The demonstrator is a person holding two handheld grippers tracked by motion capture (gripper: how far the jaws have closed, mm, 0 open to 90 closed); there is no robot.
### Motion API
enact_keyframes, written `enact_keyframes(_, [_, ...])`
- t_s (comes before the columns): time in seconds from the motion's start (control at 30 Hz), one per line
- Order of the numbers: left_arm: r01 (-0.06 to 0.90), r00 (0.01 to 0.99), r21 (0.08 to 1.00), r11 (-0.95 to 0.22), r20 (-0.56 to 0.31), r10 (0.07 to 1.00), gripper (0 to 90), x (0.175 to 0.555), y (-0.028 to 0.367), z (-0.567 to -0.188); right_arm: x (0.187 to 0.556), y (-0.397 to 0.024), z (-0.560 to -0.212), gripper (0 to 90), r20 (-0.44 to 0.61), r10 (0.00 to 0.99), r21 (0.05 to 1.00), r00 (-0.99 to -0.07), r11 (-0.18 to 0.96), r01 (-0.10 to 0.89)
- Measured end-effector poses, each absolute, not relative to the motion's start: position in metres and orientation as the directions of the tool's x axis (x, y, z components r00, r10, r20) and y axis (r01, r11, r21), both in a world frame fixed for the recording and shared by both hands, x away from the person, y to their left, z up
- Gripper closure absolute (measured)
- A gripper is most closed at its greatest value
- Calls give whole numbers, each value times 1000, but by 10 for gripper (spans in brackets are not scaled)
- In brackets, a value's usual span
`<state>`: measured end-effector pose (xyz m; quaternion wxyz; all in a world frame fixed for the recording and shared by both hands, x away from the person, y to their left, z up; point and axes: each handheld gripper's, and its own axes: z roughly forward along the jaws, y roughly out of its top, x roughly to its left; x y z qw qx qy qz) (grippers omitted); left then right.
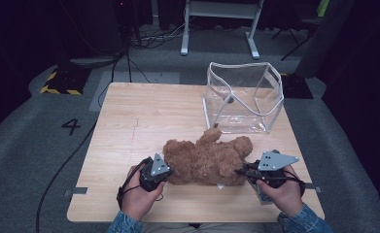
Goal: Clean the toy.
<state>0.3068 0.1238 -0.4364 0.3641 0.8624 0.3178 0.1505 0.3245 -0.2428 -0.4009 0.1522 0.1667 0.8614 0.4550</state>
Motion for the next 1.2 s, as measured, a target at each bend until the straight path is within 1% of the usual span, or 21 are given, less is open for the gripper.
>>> enact_keyframes(0.1, [439,770,737,-514,-14,638,889,299,131,-427,315,-244,-385,824,44,444,839,-895,470,275])
enact_keyframes(0.17, [438,774,738,-514,-19,633,888,295,133,-421,310,-248,-379,801,118,446,834,-887,440,332])
enact_keyframes(0.2, [438,775,735,-518,-16,632,888,295,133,-420,310,-248,-380,782,143,451,816,-881,450,362])
enact_keyframes(0.23, [438,775,735,-518,-16,632,889,295,133,-420,310,-248,-380,782,143,451,816,-881,450,362])
enact_keyframes(0.27, [439,770,736,-515,-12,638,890,296,132,-421,314,-248,-389,728,105,486,790,-868,489,369])
enact_keyframes(0.33, [436,775,735,-519,-15,631,890,298,131,-425,319,-250,-400,661,68,493,789,-867,505,349])
enact_keyframes(0.37, [439,777,736,-515,-23,629,890,298,131,-426,320,-252,-404,611,63,497,797,-865,497,344])
enact_keyframes(0.43, [437,779,739,-513,-26,626,890,298,131,-426,321,-260,-405,467,50,506,823,-861,468,323])
enact_keyframes(0.47, [433,780,740,-515,-22,625,890,299,131,-425,320,-266,-404,440,52,510,839,-859,444,314])
enact_keyframes(0.57, [438,781,738,-512,-31,624,890,298,130,-426,321,-281,-403,419,74,526,849,-847,412,330])
enact_keyframes(0.6, [437,785,736,-516,-32,619,890,298,130,-426,324,-299,-406,337,49,591,822,-805,434,368])
enact_keyframes(0.7, [441,787,732,-520,-37,616,890,296,128,-427,334,-320,-423,271,-25,687,750,-726,493,441])
enact_keyframes(0.77, [436,791,727,-530,-28,611,890,296,127,-426,341,-332,-440,216,-70,739,713,-670,506,485])
enact_keyframes(0.87, [431,790,727,-534,-18,612,889,295,125,-426,347,-341,-465,179,-45,761,642,-647,518,565])
enact_keyframes(0.9, [440,793,727,-528,-38,609,889,295,124,-427,347,-341,-472,167,-35,761,613,-647,528,588])
enact_keyframes(0.93, [433,796,724,-538,-27,605,889,296,125,-427,347,-341,-479,168,-44,758,578,-651,551,602])
enact_keyframes(0.97, [432,797,725,-536,-28,604,889,296,125,-428,346,-341,-485,145,-53,761,573,-647,554,604])
enact_keyframes(1.03, [434,798,726,-534,-34,602,889,296,125,-428,345,-342,-486,151,-49,766,588,-641,541,601])
enact_keyframes(1.1, [438,795,729,-525,-42,605,888,296,125,-429,344,-346,-486,224,-35,773,599,-633,523,606])
enact_keyframes(1.13, [434,796,730,-528,-37,604,888,296,125,-429,344,-347,-485,308,-28,774,600,-632,519,609])
enact_keyframes(1.2, [427,796,735,-527,-30,604,884,295,126,-428,345,-351,-480,615,-41,761,588,-648,542,600])
